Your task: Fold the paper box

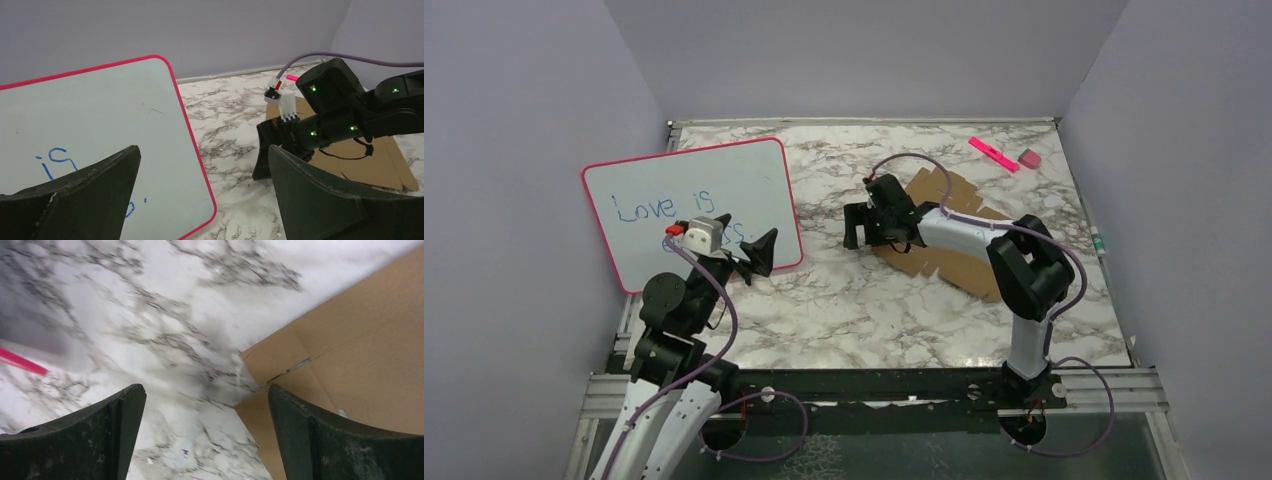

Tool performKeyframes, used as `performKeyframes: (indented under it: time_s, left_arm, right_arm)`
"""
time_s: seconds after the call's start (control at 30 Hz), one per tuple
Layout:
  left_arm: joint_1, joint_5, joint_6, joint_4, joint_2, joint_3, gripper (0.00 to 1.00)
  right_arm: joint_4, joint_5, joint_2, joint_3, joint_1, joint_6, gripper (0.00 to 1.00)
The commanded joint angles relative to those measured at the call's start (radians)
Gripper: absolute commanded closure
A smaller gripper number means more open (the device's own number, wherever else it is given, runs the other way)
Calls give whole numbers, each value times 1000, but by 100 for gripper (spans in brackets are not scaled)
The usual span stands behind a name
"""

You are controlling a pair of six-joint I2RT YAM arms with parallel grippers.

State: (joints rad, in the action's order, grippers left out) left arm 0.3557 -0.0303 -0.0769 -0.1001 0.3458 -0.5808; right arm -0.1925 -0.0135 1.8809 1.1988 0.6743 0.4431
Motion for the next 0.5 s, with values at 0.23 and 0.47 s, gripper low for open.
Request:
performKeyframes:
  time_s: [0.23,0.47]
  left_arm:
    - [8,-99,-5,19,53,6,1]
    - [20,-188,-143,14,183,-33,1]
  right_arm:
    - [-26,65,-208,-54,-28,-165,0]
    - [-42,122,-401,-281,-205,-177,0]
